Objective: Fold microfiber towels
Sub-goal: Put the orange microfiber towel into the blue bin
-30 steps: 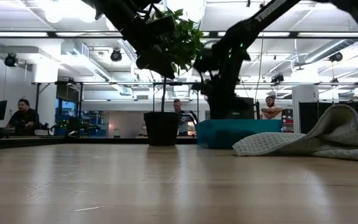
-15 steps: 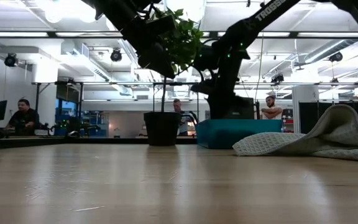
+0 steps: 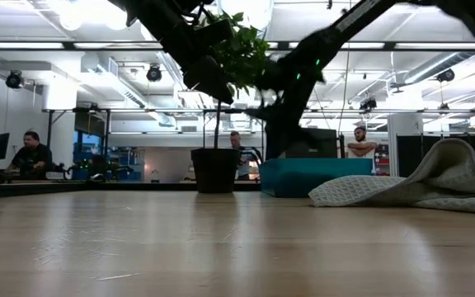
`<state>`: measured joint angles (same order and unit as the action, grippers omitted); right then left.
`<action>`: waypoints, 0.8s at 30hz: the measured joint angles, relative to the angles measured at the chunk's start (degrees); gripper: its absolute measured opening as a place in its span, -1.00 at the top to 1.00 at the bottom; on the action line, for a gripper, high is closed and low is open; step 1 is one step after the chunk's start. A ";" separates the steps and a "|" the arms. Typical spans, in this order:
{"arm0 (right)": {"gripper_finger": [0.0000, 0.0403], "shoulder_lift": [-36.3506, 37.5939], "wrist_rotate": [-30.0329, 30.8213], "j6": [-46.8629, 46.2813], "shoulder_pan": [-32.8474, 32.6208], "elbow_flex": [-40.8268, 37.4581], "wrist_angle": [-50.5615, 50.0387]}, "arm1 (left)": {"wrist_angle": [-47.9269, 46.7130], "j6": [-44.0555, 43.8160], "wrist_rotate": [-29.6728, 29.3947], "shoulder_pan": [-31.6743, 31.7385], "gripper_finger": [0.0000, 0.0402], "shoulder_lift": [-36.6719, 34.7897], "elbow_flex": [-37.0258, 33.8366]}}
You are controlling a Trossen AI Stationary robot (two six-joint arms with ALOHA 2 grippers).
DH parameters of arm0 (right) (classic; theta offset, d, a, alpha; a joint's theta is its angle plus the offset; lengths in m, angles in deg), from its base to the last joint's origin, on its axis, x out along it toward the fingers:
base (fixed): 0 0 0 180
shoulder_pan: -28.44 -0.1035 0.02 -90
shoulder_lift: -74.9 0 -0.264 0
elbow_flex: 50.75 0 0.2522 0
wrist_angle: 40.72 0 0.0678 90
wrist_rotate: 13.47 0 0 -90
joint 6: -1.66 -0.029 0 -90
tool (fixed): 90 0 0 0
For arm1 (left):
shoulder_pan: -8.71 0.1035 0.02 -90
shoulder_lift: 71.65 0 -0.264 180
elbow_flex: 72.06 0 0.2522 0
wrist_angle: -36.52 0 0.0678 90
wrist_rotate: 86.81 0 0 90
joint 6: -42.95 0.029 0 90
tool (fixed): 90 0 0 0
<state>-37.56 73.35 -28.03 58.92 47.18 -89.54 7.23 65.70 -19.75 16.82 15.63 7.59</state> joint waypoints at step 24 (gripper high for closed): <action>0.96 0.70 5.87 -0.06 -1.59 -1.45 -5.37 | 1.35 -2.91 0.20 -0.01 0.32 0.01 0.02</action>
<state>-36.86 79.22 -28.09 57.32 45.73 -94.91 8.58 62.79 -19.55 16.81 15.64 7.61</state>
